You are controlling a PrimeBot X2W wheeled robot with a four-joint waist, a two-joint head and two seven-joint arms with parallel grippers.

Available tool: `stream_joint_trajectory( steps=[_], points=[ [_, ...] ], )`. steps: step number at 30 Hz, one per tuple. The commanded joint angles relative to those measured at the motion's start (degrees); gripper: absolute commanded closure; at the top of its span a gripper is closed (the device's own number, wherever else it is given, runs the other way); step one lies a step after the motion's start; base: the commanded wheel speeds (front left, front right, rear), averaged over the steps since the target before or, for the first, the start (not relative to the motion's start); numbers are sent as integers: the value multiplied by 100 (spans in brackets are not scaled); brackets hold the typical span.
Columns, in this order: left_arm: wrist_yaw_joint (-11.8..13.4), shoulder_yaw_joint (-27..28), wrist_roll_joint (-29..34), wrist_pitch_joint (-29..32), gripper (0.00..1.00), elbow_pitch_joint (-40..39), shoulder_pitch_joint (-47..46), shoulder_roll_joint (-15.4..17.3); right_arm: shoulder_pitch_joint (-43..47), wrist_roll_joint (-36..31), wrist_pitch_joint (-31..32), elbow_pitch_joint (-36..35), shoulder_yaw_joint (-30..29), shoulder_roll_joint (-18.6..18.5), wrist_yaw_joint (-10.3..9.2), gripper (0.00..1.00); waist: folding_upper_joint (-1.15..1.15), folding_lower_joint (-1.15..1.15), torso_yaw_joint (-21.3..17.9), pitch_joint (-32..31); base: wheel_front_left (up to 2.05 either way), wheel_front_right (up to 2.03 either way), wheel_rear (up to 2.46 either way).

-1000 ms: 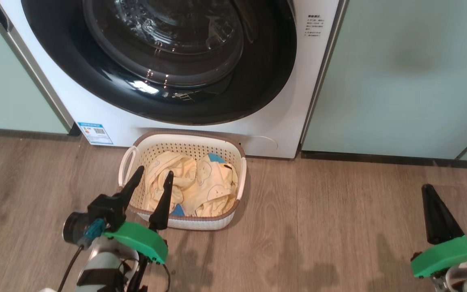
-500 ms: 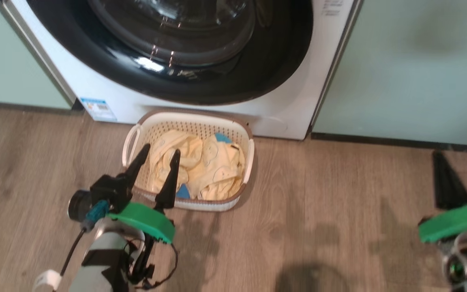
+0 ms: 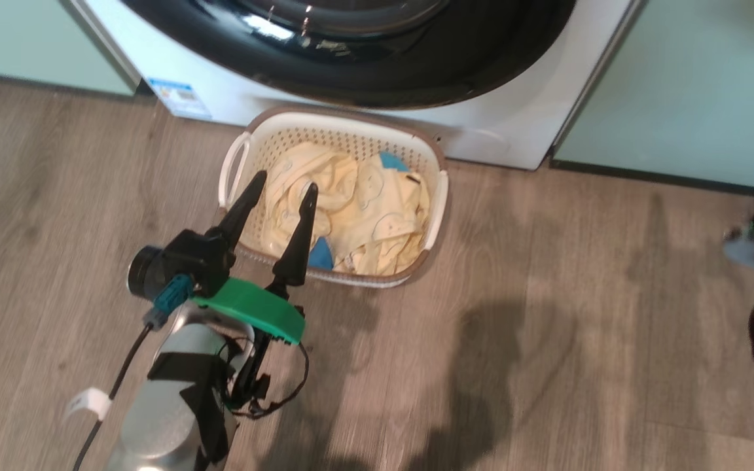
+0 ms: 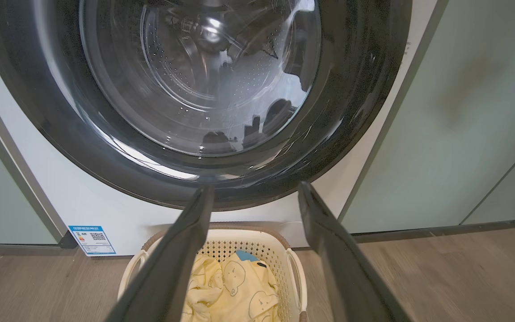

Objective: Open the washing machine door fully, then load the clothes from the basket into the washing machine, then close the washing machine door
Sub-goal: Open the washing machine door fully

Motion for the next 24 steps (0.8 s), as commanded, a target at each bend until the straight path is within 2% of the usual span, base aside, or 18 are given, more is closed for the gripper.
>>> stream_joint_trajectory(
  steps=[1,5,9,14,24],
  points=[
    [27,127,-42,-36,0,-215,-219,68,-352,440,271,-107,33,-34,-16,100,0,-1,110,153,0,0,0],
    [51,31,-86,-36,0,-219,-333,68,-914,1583,1026,234,-207,45,-16,100,0,-1,213,298,0,0,0],
    [81,-65,-127,-36,0,-225,-433,68,-1481,2241,1643,654,-294,114,-16,100,0,-1,307,412,0,0,0],
    [127,-162,-179,-36,0,-239,-503,68,-2113,2640,2155,1052,-175,211,-16,100,0,-1,394,517,0,0,0],
    [169,-296,-305,-36,0,-229,-616,68,-3220,3065,2571,1721,139,294,-16,100,0,-1,551,693,0,0,0]
  ],
)
